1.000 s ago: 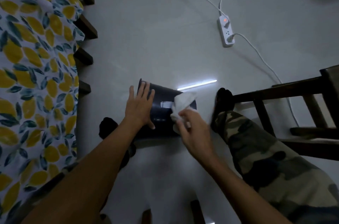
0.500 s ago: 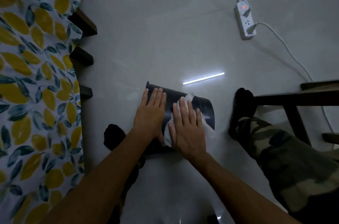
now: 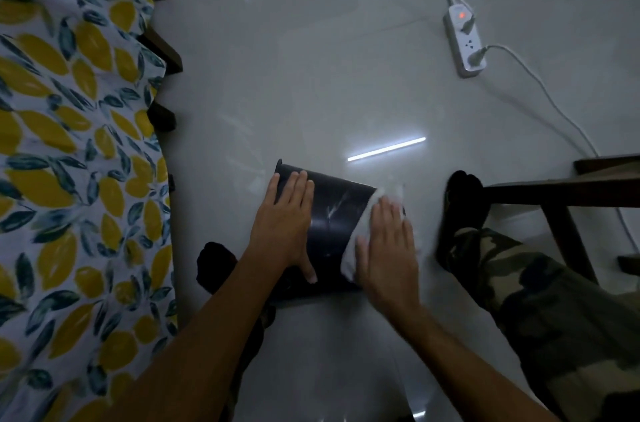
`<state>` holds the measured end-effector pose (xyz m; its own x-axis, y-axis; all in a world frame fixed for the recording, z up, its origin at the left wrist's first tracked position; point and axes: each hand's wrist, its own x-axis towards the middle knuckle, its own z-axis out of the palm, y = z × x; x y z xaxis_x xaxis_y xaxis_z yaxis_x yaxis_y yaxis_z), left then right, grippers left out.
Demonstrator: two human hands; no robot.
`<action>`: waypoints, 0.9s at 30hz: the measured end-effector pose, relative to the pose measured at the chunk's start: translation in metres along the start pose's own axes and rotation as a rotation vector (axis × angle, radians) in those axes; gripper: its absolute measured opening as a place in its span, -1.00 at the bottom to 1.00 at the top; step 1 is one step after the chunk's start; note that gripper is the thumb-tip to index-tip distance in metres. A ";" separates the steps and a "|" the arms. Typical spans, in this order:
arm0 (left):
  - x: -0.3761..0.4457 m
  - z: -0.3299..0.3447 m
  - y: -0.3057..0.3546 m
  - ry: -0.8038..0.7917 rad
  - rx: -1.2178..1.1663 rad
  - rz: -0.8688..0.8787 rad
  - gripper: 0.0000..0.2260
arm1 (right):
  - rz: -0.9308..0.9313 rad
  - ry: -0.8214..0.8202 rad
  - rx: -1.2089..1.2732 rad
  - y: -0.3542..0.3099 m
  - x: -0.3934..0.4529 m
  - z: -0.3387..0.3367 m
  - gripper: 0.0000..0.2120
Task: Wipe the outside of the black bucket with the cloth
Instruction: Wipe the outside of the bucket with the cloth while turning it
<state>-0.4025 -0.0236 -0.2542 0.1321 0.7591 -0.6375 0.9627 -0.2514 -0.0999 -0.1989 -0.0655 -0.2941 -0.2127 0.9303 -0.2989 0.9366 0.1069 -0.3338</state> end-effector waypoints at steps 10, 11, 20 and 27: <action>-0.015 0.005 0.008 0.016 -0.009 0.003 0.47 | -0.175 -0.228 0.044 -0.027 0.116 0.002 -0.46; -0.015 0.005 0.008 0.011 -0.020 -0.003 0.47 | -0.082 -0.234 0.037 -0.019 0.125 0.003 -0.43; -0.002 0.004 0.002 0.007 -0.015 0.021 0.42 | -0.271 -0.065 -0.038 -0.031 -0.016 0.011 -0.40; 0.006 -0.003 -0.006 -0.020 -0.083 0.014 0.51 | -0.097 -0.076 0.012 -0.043 0.097 0.003 -0.49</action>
<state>-0.4068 -0.0159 -0.2552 0.1416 0.7438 -0.6532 0.9773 -0.2102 -0.0275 -0.2603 0.0197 -0.3112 -0.3235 0.8862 -0.3316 0.9071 0.1907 -0.3752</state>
